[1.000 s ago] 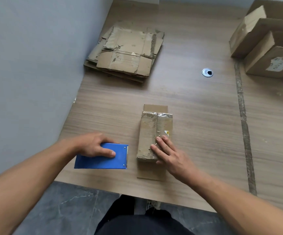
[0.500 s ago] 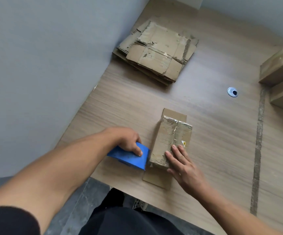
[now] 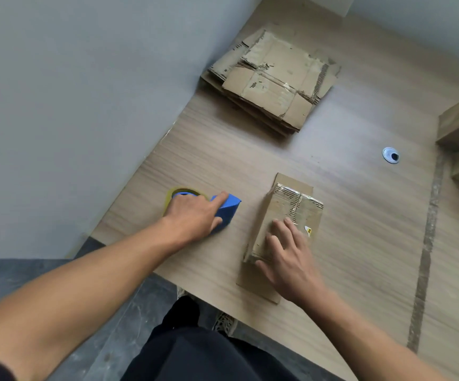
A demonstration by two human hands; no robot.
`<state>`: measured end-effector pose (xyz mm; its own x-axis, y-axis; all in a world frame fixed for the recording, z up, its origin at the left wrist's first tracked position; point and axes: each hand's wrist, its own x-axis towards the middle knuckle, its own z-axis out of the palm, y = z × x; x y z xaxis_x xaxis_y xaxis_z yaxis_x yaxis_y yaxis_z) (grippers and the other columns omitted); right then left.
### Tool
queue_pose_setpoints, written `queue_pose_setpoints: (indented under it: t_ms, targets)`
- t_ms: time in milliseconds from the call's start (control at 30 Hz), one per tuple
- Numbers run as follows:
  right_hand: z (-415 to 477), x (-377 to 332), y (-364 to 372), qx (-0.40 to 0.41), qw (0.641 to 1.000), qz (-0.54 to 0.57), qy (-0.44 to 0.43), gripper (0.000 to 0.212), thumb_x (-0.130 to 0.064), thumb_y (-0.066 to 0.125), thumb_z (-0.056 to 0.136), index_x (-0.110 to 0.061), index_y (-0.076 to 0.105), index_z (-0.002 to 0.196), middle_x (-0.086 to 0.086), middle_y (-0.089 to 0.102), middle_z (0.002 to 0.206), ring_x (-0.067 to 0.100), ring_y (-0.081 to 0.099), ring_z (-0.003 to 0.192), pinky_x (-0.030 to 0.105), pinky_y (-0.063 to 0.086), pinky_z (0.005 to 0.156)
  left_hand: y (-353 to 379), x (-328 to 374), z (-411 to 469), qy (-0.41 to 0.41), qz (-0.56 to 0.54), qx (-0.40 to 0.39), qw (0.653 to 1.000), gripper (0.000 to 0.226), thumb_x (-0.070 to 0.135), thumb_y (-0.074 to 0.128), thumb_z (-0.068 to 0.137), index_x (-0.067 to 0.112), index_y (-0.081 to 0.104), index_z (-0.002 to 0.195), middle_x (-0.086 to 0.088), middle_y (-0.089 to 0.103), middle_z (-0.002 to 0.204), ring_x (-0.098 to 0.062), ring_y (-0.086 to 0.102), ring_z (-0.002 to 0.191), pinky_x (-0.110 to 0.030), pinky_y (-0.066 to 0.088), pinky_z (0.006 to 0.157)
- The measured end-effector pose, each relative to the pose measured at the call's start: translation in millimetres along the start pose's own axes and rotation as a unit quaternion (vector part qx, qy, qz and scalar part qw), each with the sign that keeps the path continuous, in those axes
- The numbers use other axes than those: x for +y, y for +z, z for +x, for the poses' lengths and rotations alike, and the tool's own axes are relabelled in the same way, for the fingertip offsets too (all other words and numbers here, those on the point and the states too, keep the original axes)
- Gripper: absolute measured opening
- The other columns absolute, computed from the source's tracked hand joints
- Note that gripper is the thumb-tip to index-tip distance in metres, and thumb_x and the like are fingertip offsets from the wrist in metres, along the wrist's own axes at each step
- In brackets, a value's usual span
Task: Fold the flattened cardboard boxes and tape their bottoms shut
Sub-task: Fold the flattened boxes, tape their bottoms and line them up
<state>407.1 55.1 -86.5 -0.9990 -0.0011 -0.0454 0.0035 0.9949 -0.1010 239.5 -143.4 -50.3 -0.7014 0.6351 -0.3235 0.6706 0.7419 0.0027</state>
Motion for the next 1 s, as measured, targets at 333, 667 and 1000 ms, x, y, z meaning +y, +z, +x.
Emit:
queue_pose_setpoints:
  t_ms: [333, 667, 1000]
  targets:
    - [1, -14, 10, 0.029, 0.999, -0.008, 0.045, 0.044, -0.045, 0.056, 0.079, -0.006, 0.059, 0.1, 0.019, 0.051, 0.139, 0.04, 0.044, 0.135, 0.056, 0.034, 0.106, 65, 15, -25, -0.011, -0.079, 0.25, 0.965, 0.078, 0.032, 0.075, 0.071, 0.022, 0.049, 0.144, -0.013, 0.062, 0.101, -0.034, 0.059, 0.088, -0.044, 0.049, 0.084]
    - [3, -12, 18, 0.045, 0.997, 0.035, 0.058, 0.052, -0.053, 0.055, 0.082, -0.005, 0.058, 0.103, 0.017, 0.052, 0.139, 0.037, 0.042, 0.136, 0.058, 0.033, 0.107, 91, 57, -36, 0.03, -0.457, 0.08, 0.886, 0.036, 0.04, 0.048, 0.092, 0.022, 0.07, 0.115, 0.003, 0.062, 0.107, -0.018, 0.06, 0.098, -0.04, 0.052, 0.088]
    - [2, -9, 20, 0.06, 0.99, 0.107, 0.063, 0.051, -0.052, 0.058, 0.081, -0.011, 0.048, 0.111, 0.016, 0.047, 0.142, 0.039, 0.041, 0.138, 0.063, 0.036, 0.106, 89, 59, -13, 0.097, -0.418, 0.026, 0.903, 0.047, 0.03, 0.069, 0.09, 0.016, 0.056, 0.133, 0.0, 0.057, 0.127, -0.021, 0.057, 0.113, -0.038, 0.046, 0.099]
